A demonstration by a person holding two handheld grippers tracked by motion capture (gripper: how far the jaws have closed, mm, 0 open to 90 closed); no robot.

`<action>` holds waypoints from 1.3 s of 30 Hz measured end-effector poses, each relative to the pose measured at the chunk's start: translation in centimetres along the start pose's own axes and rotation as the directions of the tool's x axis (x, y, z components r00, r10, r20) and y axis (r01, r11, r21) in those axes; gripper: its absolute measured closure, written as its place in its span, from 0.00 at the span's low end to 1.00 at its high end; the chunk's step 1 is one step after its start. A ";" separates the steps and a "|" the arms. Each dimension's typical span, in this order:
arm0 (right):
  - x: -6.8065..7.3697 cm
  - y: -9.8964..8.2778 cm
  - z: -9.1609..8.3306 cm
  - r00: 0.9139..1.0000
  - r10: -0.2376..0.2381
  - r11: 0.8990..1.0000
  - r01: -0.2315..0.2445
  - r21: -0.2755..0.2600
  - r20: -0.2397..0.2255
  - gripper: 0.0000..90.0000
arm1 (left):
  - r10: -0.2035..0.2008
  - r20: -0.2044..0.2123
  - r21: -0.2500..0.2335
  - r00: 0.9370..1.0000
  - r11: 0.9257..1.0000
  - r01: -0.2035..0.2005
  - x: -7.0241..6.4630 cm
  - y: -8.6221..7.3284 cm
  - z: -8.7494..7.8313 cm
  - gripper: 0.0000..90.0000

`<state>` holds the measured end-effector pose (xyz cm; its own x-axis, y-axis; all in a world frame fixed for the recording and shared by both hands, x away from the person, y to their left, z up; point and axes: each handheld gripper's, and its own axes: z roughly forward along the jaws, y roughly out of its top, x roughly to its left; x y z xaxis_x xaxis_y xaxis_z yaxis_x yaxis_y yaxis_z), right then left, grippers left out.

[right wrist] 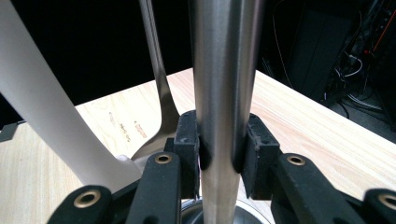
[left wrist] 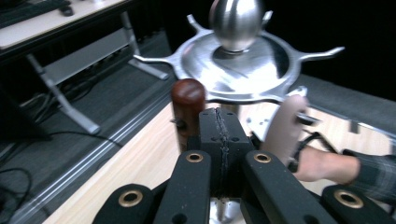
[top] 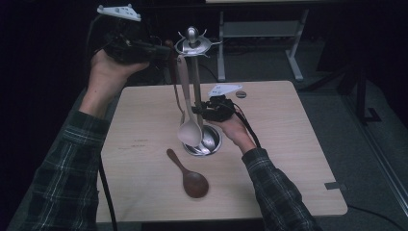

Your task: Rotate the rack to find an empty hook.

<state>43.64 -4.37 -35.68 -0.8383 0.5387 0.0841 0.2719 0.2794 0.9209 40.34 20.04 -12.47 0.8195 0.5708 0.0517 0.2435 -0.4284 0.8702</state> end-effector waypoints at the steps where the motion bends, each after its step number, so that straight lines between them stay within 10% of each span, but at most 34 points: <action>1: 0.0 0.0 0.0 1.000 -0.004 1.000 0.004 0.003 0.002 0.79 | 0.001 0.007 -0.001 1.000 1.000 -0.001 0.0 0.1 0.1 1.00; 16: 0.1 0.0 0.0 1.000 -0.016 1.000 0.016 0.005 0.007 0.79 | -0.003 -0.047 0.011 0.999 1.000 0.003 0.8 0.9 1.0 1.00; 27: 0.1 0.1 0.0 1.000 -0.019 1.000 0.019 0.012 0.011 0.79 | -0.017 0.017 -0.047 1.000 0.999 0.018 -0.7 1.3 -1.9 1.00; 39: 0.1 0.1 0.0 1.000 -0.020 1.000 0.020 0.014 0.010 0.79 | 0.020 0.061 0.003 0.998 1.000 -0.020 -2.9 0.9 -0.1 1.00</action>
<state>43.58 -4.30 -35.55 -0.8391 0.5404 0.0617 0.2613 0.3010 0.9171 38.06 18.08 -11.79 0.8542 0.5184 0.0391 0.2286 -0.4421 0.8673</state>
